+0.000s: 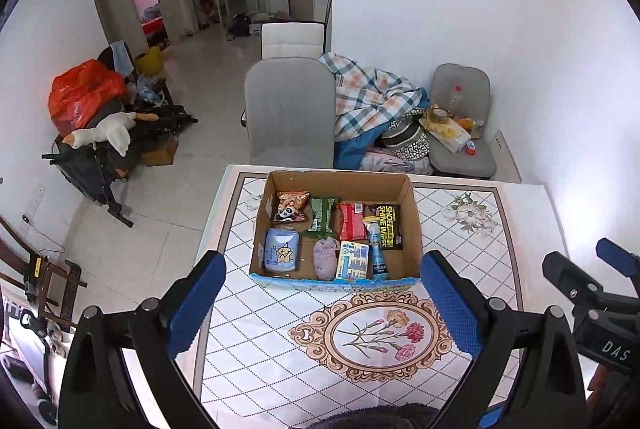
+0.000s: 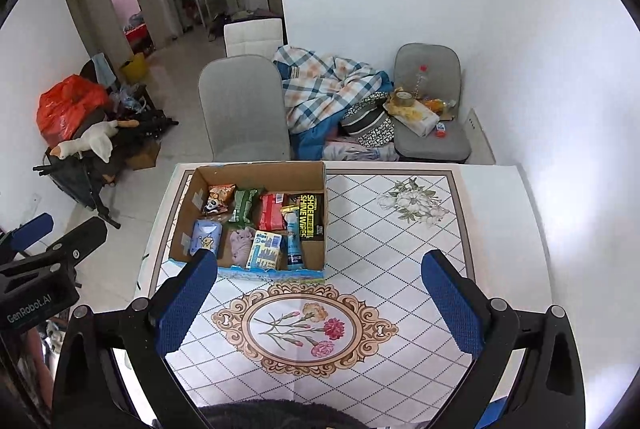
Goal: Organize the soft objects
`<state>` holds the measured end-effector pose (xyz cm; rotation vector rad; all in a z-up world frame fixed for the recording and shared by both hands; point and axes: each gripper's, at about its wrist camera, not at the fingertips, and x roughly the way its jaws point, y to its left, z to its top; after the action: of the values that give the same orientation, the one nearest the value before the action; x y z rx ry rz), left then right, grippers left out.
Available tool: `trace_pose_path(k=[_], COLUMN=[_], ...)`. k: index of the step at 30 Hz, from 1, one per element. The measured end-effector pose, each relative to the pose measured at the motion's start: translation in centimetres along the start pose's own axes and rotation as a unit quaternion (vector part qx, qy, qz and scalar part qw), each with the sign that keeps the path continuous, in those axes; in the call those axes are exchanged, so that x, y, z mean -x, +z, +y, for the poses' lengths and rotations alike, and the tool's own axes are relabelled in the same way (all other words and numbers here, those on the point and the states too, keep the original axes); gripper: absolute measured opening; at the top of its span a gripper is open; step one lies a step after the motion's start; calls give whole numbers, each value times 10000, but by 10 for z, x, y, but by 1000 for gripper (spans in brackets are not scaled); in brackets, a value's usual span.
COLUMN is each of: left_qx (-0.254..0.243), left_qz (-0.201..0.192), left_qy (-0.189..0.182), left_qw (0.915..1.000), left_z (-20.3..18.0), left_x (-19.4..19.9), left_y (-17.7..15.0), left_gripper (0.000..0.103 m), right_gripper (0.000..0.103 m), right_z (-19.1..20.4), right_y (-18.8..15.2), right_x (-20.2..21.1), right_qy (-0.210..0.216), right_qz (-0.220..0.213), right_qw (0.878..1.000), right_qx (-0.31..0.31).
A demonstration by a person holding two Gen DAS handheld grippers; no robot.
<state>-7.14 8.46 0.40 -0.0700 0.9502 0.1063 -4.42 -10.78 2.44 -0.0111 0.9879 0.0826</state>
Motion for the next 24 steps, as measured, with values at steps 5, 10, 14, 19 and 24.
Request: trace_pose_path(k=[5,10,14,19,24], left_qx=[-2,104,107,120,135], left_qz=[-10,6,-15,-52,-19], left_qy=[44,53,69,57,44], left_qw=[10000,9999,9999,9999,9999], left_z=[0,3,4,7,9], left_x=[3,4,5,6,4], left_y=[-3,-4,-4,-3,-4], left_gripper=[100,100,100,100,103], right_gripper=[103,103,103,103,103], right_z=[-3,-4,-5,-5,-4], right_y=[-1,0,0,2,2], right_x=[6,7,8,8,4], right_qy=[-44,-32,-28,-44,43], right_qz=[-36,-45,-42,-68,12], right_qw=[10000,10000,10000,10000,10000], right_qx=[-11,-34,-44,-28,-9])
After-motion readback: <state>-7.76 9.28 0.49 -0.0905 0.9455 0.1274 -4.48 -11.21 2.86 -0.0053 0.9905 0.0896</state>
